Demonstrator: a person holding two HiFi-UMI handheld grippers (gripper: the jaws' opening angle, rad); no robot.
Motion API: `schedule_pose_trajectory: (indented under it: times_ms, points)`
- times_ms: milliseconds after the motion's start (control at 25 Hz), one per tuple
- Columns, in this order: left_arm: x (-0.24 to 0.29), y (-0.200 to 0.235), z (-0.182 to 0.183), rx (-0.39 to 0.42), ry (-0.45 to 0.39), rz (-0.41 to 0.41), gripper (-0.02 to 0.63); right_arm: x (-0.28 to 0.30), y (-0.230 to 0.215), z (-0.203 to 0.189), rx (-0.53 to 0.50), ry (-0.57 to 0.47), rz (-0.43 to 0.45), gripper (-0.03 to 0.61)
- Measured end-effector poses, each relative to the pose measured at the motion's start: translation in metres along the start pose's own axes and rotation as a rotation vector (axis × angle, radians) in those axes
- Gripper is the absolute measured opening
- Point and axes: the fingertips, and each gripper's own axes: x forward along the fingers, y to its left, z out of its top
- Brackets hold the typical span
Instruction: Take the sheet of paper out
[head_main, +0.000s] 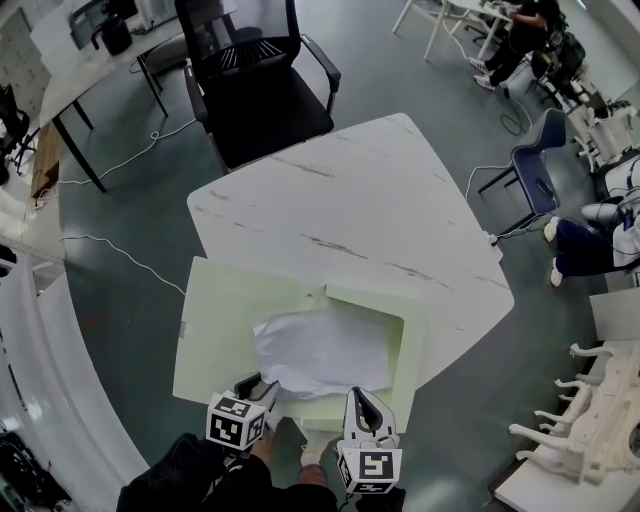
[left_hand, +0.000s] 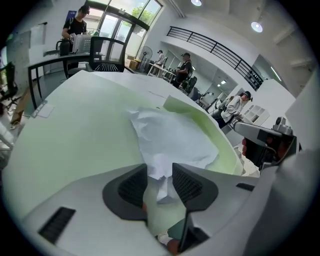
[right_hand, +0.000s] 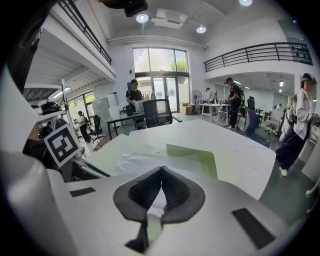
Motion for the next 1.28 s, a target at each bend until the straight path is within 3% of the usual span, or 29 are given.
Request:
schedule_pose_trajectory:
  times_ms: [280, 480, 880, 1280]
  points:
    - [0.008, -0.005, 0.015, 0.026, -0.040, 0.014, 0.028, 0.003, -0.010, -0.005, 0.015, 0.006, -0.014, 0.017]
    - [0.007, -0.008, 0.020, 0.033, -0.059, -0.005, 0.025, 0.000, -0.012, -0.004, 0.017, 0.003, -0.024, 0.017]
    - [-0.024, -0.011, 0.043, 0.051, -0.157, 0.040, 0.023, -0.020, -0.007, 0.009, -0.014, -0.033, -0.023, 0.017]
    - [-0.090, -0.061, 0.061, 0.095, -0.315, 0.043, 0.023, -0.076, -0.004, 0.035, -0.071, -0.118, -0.010, 0.017]
